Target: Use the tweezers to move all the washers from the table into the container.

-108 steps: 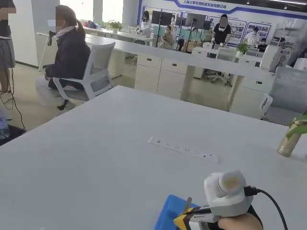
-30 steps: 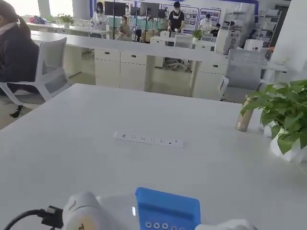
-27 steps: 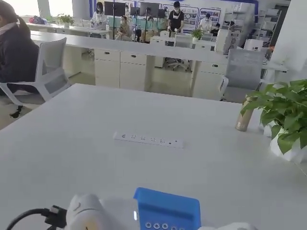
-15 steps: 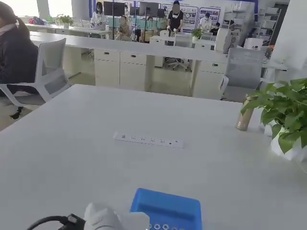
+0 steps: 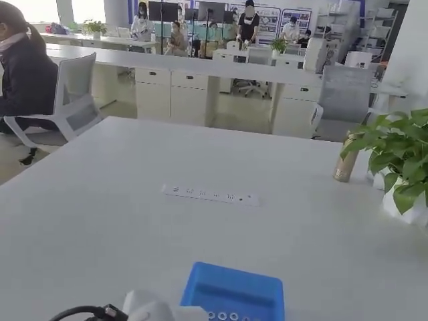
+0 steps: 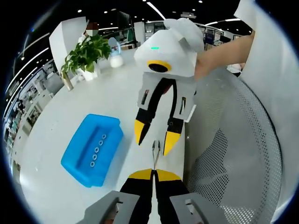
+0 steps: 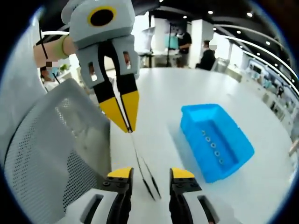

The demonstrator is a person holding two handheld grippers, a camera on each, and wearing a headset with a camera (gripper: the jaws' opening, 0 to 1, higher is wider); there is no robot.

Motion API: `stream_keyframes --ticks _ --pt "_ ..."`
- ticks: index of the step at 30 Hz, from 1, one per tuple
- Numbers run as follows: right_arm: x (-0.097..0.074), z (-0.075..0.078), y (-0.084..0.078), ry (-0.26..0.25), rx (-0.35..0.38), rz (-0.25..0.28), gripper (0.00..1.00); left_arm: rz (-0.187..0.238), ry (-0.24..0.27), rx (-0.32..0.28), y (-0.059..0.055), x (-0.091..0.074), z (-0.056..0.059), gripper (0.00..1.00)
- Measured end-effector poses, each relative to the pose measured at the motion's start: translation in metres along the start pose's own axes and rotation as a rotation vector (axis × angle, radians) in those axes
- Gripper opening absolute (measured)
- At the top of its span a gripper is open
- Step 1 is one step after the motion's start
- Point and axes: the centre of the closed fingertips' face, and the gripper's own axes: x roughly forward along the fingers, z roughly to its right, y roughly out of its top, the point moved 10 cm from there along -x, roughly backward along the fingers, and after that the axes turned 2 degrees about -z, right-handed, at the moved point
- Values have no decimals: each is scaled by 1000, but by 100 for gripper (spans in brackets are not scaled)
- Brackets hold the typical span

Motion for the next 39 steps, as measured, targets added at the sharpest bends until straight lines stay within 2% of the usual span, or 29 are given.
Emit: stream_keyframes --ticks 3,6,7,8,9,11,13,27,33,36,39 --pt "-19 5 -3 -66 131 125 37 -10 -14 -22 -5 3 -1 0" --pt "-35 16 -3 -99 288 302 45 -25 -14 -19 -8 5 -2 0" --pt "-43 20 -4 -131 321 354 46 -30 -14 -21 -9 6 -3 0" --pt "-49 22 -4 -158 327 371 46 -33 -17 -25 -10 6 -4 0" --pt "-56 25 -6 -206 322 380 47 -37 -18 -26 -11 7 -4 0" --pt "-64 28 -9 -262 329 380 48 -53 -19 -27 -13 10 -4 0" --pt "-70 29 -10 -288 356 410 50 -67 -19 -36 -15 13 -5 0" --pt "-96 21 -16 -382 419 460 51 -153 -48 -37 -27 34 -7 0" --pt "-99 21 -18 -398 411 442 51 -184 -54 -23 -29 41 -10 0" --pt "-105 22 -19 -431 429 463 51 -200 -56 -19 -30 45 -12 0" --pt "-106 23 -22 -463 440 462 51 -228 -57 0 -30 49 -12 0"
